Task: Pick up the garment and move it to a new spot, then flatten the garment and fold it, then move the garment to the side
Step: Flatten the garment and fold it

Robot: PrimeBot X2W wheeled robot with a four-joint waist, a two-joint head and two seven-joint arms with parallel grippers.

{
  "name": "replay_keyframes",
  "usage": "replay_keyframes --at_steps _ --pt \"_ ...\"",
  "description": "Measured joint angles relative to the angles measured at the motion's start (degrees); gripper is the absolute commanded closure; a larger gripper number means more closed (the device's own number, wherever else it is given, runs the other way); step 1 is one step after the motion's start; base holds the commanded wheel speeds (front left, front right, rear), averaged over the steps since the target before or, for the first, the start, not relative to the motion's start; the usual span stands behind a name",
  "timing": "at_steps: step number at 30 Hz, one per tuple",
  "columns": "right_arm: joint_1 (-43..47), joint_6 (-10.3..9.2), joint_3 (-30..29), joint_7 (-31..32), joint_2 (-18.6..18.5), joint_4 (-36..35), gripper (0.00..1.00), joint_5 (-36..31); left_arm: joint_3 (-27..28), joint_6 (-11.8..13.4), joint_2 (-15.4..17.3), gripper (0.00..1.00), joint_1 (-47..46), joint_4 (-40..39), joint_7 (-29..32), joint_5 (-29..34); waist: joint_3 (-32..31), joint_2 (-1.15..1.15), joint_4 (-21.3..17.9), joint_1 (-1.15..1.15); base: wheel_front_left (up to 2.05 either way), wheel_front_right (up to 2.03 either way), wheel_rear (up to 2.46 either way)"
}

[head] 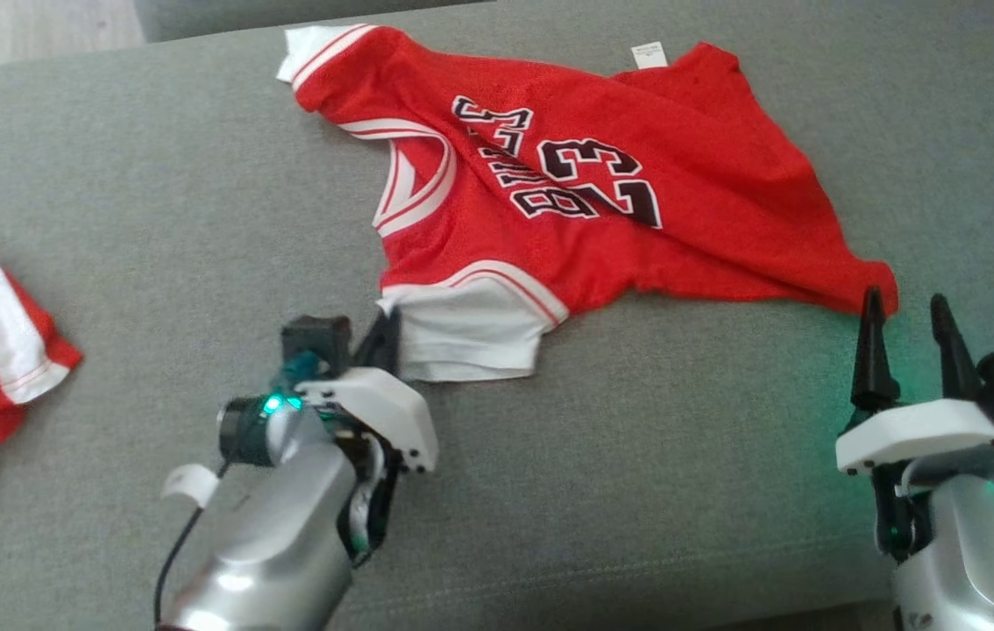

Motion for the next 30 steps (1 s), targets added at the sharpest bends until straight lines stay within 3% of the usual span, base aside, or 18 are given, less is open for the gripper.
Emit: replay_keyframes --at_steps 10,29,30 --pt "-1.2 0.0 -1.7 0.0 0.0 7.8 0.0 0.0 11.8 3.1 2.0 1.0 4.7 -11.9 -0.2 7.0 -1.6 0.0 2.6 0.0 0.0 0.0 0.0" --pt "-5.0 0.0 -4.0 0.0 0.0 19.2 0.0 1.0 15.6 -0.5 0.1 1.0 8.0 -11.6 -0.2 12.6 -1.3 0.0 3.7 0.0 0.0 0.0 0.0" --pt "-5.2 0.0 -4.0 0.1 0.0 20.2 0.48 1.9 15.9 -0.6 0.0 1.0 8.0 -11.6 -0.2 12.8 -1.2 0.0 3.8 0.0 0.0 0.0 0.0"
